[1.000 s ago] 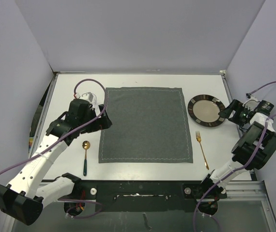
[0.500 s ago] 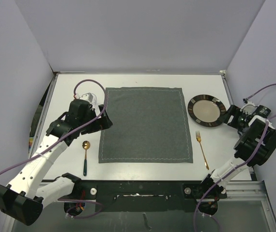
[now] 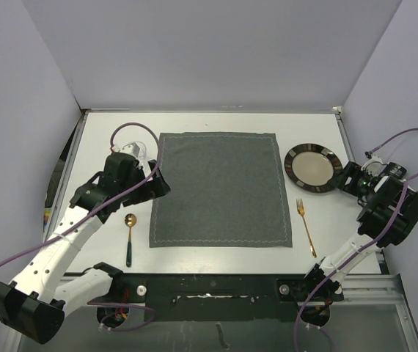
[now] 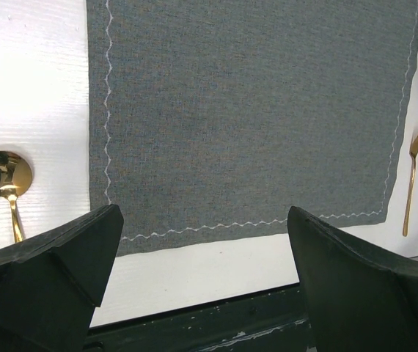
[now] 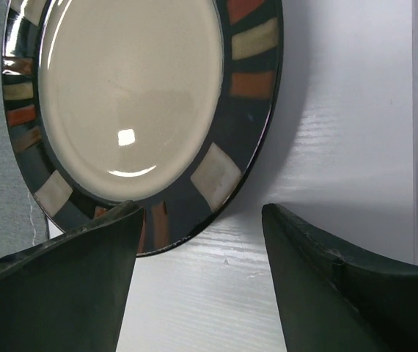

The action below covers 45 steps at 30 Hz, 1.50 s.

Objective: Set the dinner table for one person
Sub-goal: Pick up the plate at the center of the board.

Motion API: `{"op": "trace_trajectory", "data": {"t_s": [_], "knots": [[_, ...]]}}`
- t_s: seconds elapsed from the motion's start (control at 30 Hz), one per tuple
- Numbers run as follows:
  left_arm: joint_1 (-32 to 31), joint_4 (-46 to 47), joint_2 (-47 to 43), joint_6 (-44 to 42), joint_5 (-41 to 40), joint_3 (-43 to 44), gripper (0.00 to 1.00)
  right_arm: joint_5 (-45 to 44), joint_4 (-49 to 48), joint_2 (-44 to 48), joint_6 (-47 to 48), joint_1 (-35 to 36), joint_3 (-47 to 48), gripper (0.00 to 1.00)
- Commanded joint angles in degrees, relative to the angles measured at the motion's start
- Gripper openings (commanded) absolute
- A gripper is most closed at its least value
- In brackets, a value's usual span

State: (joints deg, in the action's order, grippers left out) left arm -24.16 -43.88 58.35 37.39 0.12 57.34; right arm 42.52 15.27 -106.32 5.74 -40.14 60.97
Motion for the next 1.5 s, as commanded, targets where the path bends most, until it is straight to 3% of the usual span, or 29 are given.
{"op": "trace_trajectory", "data": {"t_s": [0.0, 0.3, 0.77, 0.97, 1.1, 1.47], "knots": [[0.3, 2.8, -1.4, 1.3, 0.2, -0.1, 0.98, 3.9, -2.2, -1.9, -1.2, -0.5, 2.2, 0.67], [0.3, 3.6, -0.5, 0.5, -0.4, 0.0, 0.98, 7.6, -4.6, -3.4, -3.9, -0.5, 2.8, 0.65], [0.3, 5.2, 1.3, 0.6, 0.3, -0.1, 0.98, 11.6, -7.9, -5.8, -7.0, -0.1, 4.3, 0.32], [-0.2, 5.8, 0.9, 0.8, 0.6, -0.5, 0.98, 13.3, -9.7, -5.0, -6.7, -0.1, 3.1, 0.27], [-0.3, 6.0, 1.0, 0.9, 0.7, -1.0, 0.98, 13.9, -10.7, -4.5, -7.2, -0.2, 2.8, 0.00], [-0.6, 7.3, 2.7, 0.3, 1.4, -1.0, 0.98, 12.3, -12.4, -2.3, -7.8, -1.6, 3.8, 0.00]]}}
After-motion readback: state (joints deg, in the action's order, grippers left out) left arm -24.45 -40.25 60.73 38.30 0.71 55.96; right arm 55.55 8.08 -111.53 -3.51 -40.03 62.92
